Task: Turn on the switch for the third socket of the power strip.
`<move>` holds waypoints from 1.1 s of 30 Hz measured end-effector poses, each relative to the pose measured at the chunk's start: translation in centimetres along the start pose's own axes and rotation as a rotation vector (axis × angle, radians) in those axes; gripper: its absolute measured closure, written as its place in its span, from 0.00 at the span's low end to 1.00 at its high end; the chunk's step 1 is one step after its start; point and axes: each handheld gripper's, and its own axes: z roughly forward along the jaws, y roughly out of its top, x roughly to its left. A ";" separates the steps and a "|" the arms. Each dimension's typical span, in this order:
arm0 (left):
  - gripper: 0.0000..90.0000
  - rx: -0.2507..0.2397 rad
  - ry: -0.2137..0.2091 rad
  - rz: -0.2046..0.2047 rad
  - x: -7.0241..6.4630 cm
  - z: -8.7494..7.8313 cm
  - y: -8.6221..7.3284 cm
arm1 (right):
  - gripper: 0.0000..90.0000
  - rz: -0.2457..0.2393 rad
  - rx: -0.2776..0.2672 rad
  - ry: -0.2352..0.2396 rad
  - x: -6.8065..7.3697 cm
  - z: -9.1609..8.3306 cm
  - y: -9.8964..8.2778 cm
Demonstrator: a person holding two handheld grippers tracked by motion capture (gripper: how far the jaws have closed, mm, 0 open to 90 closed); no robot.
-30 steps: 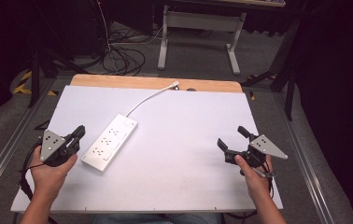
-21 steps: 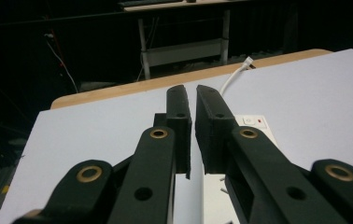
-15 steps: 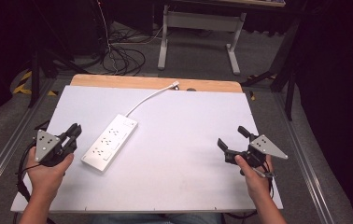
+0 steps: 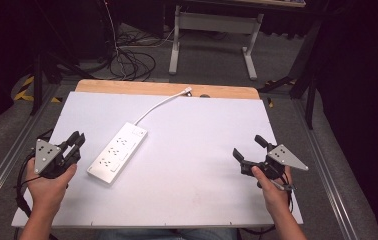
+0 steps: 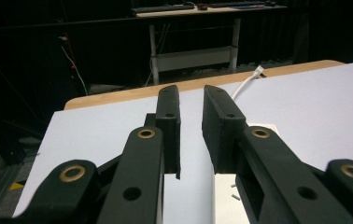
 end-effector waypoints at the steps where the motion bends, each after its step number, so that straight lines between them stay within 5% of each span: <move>1: 0.85 0.000 0.002 0.001 0.0 0.0 0.0 | 0.06 0.000 0.000 0.000 0.0 0.0 0.0; 33: 0.54 -0.016 0.068 -0.047 0.4 -0.2 0.1 | 0.06 0.003 0.000 -0.002 0.0 0.0 0.0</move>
